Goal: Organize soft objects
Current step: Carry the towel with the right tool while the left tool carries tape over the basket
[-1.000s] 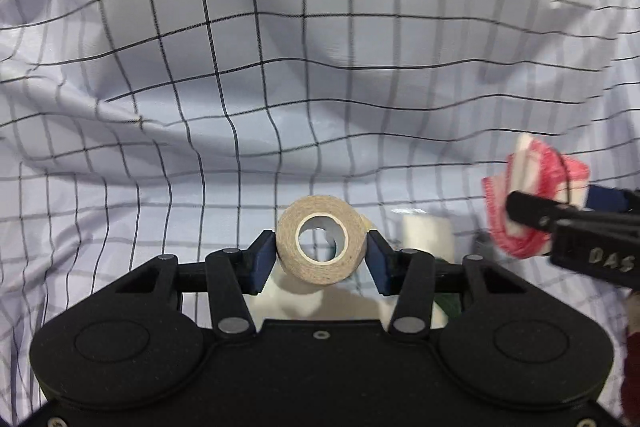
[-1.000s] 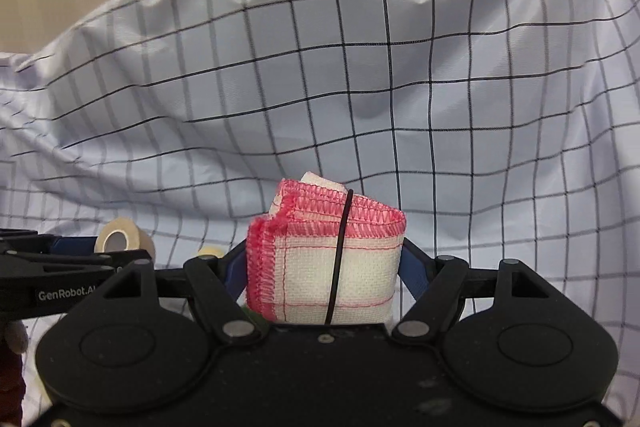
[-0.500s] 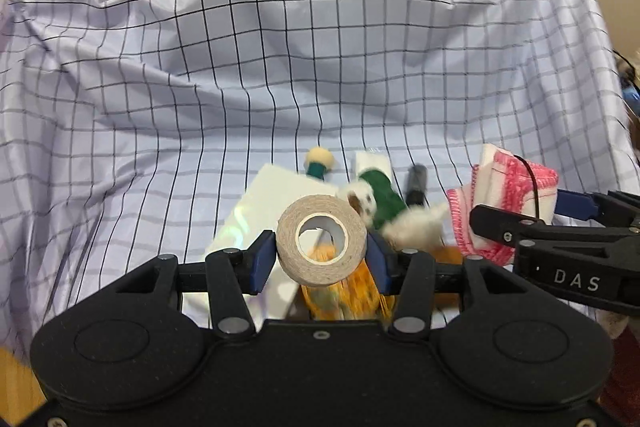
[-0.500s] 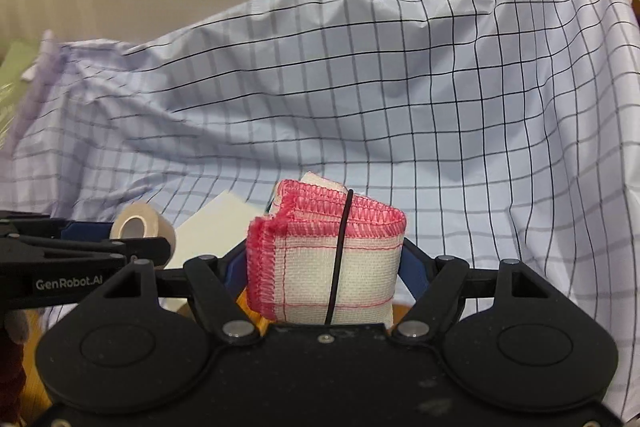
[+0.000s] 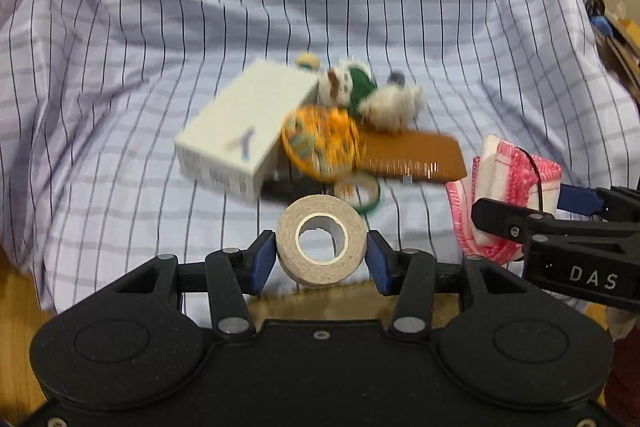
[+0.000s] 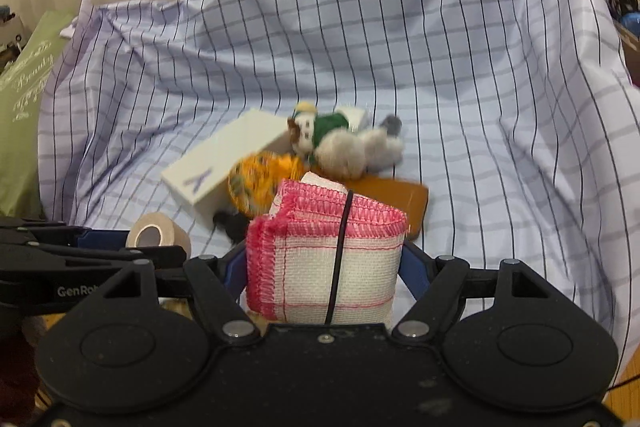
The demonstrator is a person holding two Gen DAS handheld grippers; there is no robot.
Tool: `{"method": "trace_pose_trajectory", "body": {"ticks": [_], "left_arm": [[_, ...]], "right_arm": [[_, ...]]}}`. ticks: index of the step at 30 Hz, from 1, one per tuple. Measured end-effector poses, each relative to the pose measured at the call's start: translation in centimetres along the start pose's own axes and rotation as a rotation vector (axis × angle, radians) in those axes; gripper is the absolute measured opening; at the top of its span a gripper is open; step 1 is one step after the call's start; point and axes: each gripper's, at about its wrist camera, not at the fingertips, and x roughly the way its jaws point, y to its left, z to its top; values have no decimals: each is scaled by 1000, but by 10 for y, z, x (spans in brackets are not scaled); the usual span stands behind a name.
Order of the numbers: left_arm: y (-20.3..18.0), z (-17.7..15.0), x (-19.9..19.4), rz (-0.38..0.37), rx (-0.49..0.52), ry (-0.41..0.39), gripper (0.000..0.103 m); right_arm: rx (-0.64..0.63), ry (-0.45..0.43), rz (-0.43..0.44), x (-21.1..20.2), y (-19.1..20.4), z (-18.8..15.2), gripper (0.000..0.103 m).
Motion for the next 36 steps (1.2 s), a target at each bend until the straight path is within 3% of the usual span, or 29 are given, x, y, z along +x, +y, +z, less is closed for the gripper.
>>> {"method": "trace_pose_trajectory", "body": {"ticks": [13, 36], "left_arm": [[-10, -63, 17, -12, -10, 140, 48], [-6, -97, 26, -17, -22, 215, 48]], "right_arm": [[14, 118, 12, -5, 9, -52, 74], [2, 226, 3, 0, 8, -68, 74]]}}
